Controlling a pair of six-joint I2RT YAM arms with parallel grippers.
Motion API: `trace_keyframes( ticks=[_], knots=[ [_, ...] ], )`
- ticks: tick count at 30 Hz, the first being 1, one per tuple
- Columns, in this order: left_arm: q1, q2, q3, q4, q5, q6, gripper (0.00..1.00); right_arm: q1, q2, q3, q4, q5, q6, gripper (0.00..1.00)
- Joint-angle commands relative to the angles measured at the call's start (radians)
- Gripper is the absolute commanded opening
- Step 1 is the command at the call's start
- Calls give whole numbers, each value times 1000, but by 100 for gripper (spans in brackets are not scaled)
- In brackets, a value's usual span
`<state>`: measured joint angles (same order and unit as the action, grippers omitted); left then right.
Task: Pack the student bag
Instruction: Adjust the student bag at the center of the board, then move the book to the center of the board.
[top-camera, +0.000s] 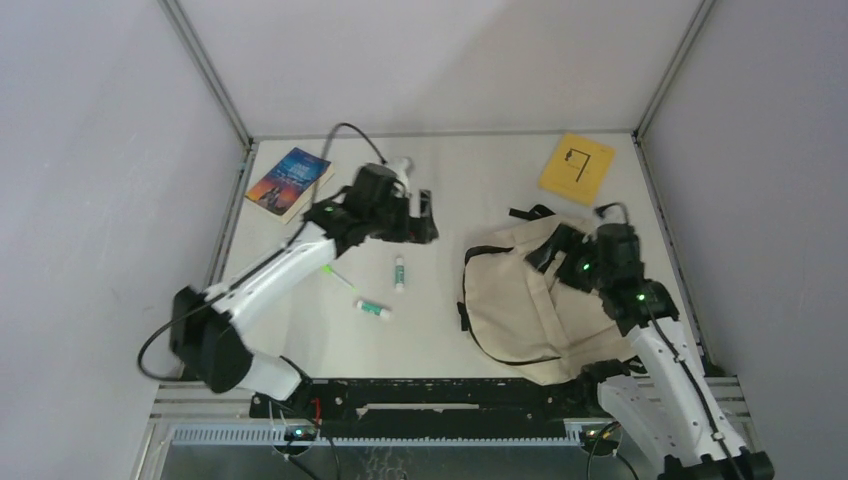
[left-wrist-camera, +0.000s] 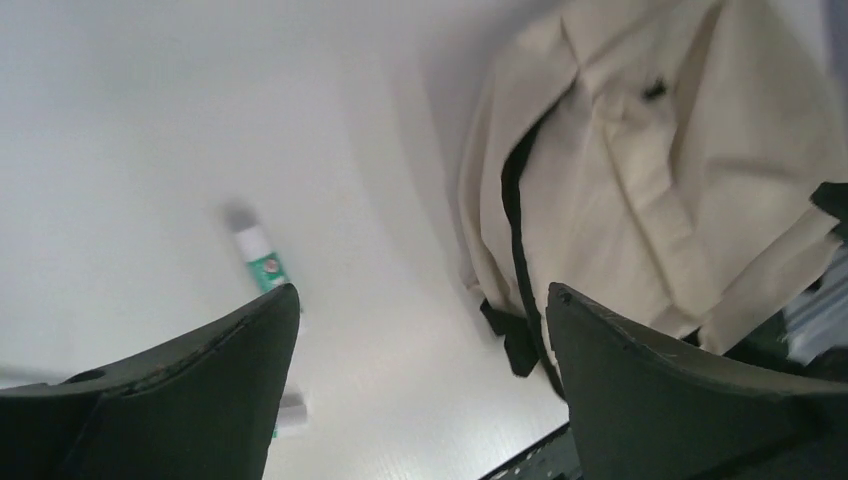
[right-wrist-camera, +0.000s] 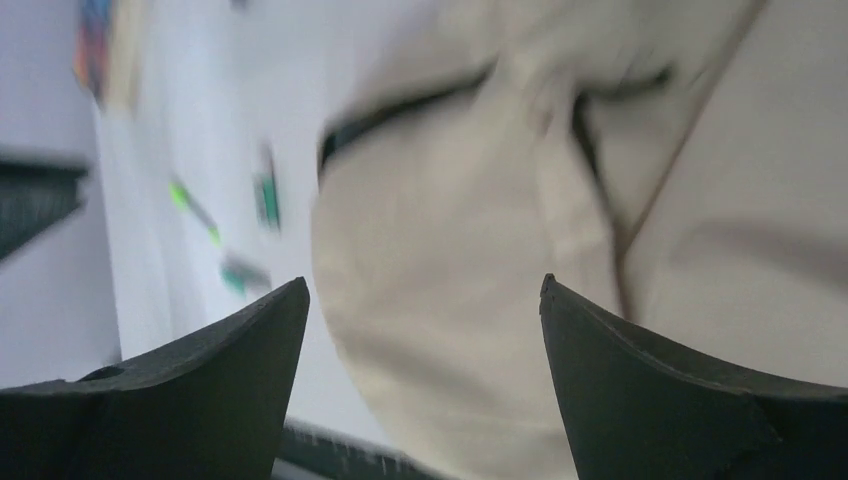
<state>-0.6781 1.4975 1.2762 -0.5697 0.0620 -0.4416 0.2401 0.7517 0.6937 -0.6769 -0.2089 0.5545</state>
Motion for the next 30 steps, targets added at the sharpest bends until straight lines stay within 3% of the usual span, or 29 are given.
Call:
trace_keyframes(
  ticks=[1,3,5,8,13,23,27,30],
  knots=[
    [66,-156,-99,109,5,-71,99,-218,33,96,186,90,-2,93],
    [62,-192,-129,144,-3,-77,100,-320,116,114,257,96,32,92],
    [27,-215,-138,149,-54,-64,100,-404,238,121,399,-5,49,92],
    [-88,-242,-107,107,-246,30,100,-477,451,224,488,-11,90,92],
    [-136,-295,-143,110,-290,49,100,-485,826,612,380,200,95,93],
    [-138,-354,-176,63,-311,-30,100,-462,1514,1387,33,382,65,96],
    [-137,-421,-242,115,-311,-62,100,-459,1702,1614,-84,396,63,97],
    [-137,-442,-269,114,-323,-74,100,-463,1765,1644,-83,356,60,97]
  ],
)
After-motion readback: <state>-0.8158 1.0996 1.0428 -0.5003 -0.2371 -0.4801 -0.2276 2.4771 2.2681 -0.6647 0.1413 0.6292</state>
